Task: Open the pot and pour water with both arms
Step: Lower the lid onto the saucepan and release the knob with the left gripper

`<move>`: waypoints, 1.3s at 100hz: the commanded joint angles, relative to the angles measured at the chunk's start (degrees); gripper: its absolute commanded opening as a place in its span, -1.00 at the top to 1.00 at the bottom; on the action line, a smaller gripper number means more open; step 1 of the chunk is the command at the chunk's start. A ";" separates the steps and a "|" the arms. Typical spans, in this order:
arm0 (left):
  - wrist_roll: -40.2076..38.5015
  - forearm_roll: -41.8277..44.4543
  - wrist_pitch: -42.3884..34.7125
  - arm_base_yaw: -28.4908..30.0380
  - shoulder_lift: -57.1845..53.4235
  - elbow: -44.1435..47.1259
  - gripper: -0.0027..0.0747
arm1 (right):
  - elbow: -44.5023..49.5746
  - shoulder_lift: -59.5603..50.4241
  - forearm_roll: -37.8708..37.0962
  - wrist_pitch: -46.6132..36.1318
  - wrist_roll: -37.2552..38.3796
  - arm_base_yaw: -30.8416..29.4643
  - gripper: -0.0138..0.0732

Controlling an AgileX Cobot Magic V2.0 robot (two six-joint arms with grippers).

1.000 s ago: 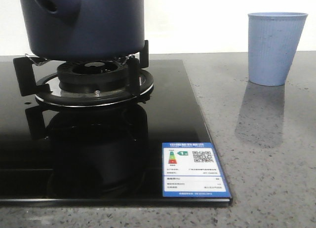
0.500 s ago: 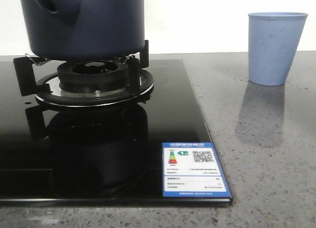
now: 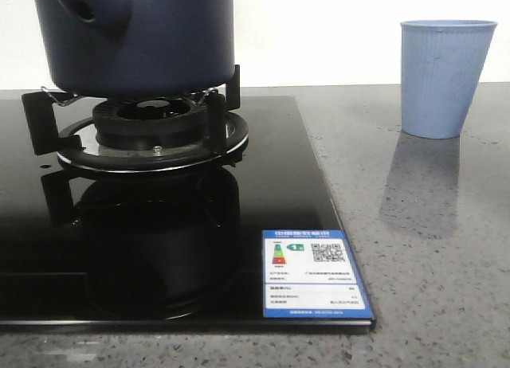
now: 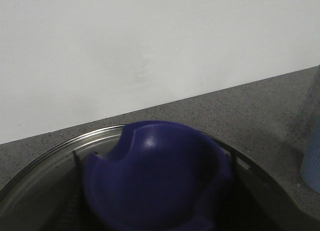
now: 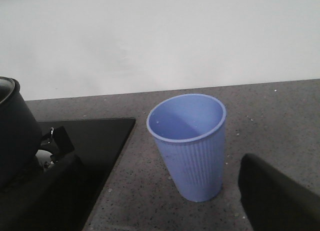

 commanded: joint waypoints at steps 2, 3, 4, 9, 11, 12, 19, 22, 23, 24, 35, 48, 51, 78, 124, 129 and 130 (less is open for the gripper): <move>-0.11 -0.30 -4.78 -0.44 -1.39 -2.09 -0.14 | -1.40 -0.40 -1.30 0.70 -0.07 -0.09 -0.61; -0.11 -0.30 -4.78 -0.44 -1.39 -2.09 -0.16 | -1.40 -0.40 -1.30 0.70 -0.07 -0.09 -0.61; -0.11 -0.30 -4.78 -0.44 -1.39 -2.09 -0.21 | -1.40 -0.40 -1.30 0.70 -0.07 -0.09 -0.61; -0.11 -0.30 -4.67 -0.44 -1.39 -2.09 -0.36 | -1.40 -0.40 -1.70 0.46 -0.07 -0.09 -0.61; -0.11 -0.30 -4.67 -0.44 -1.65 -2.09 -0.41 | -1.40 -0.40 -1.98 0.47 -0.07 -0.09 -0.61; -0.11 -0.30 -4.67 -0.44 -1.63 -2.09 -0.42 | -1.40 -0.40 -2.14 0.47 -0.07 -0.09 -0.61; -0.11 -0.30 -4.67 -0.44 -2.69 -2.09 -0.46 | -1.40 -0.40 -2.65 0.33 -0.07 -0.09 -0.61; -0.11 -0.30 -4.67 -0.44 -3.51 -2.09 -0.45 | -1.40 -0.40 -2.93 0.24 -0.07 -0.09 -0.61; -0.11 -0.30 -4.67 -0.32 -3.69 -2.09 -0.45 | -1.40 -0.40 -2.94 0.24 -0.07 -0.09 -0.61; -0.11 -0.30 -4.67 -0.21 -3.86 -2.09 -0.44 | -1.40 -0.40 -3.08 0.24 -0.07 -0.09 -0.61; 0.12 -0.19 -3.89 0.93 -7.56 -2.09 -0.39 | -1.51 -0.40 -4.32 0.24 -0.07 -0.09 -0.61; 0.12 -0.19 -2.83 3.83 -12.51 -2.09 -0.24 | -2.51 -0.40 -5.10 0.24 -0.07 -0.09 -0.50; 0.12 -0.19 -2.55 4.77 -13.84 -2.09 -0.17 | -2.98 -0.40 -5.22 0.24 -0.07 -0.09 -0.43; 0.12 0.52 3.15 13.30 -22.51 -2.09 0.85 | -8.91 -0.40 -9.05 -1.43 -1.25 -0.09 0.68; 0.12 3.19 5.80 18.01 -41.57 13.70 0.98 | -4.08 -8.12 -9.05 -3.57 -3.59 -0.09 0.85; 0.12 2.10 5.00 18.01 -45.40 17.95 0.98 | -1.31 -10.65 -9.05 -2.58 -3.59 -0.09 0.85; 0.12 1.95 4.95 18.01 -45.97 19.16 0.98 | -0.90 -11.02 -9.05 -2.45 -3.59 -0.09 0.85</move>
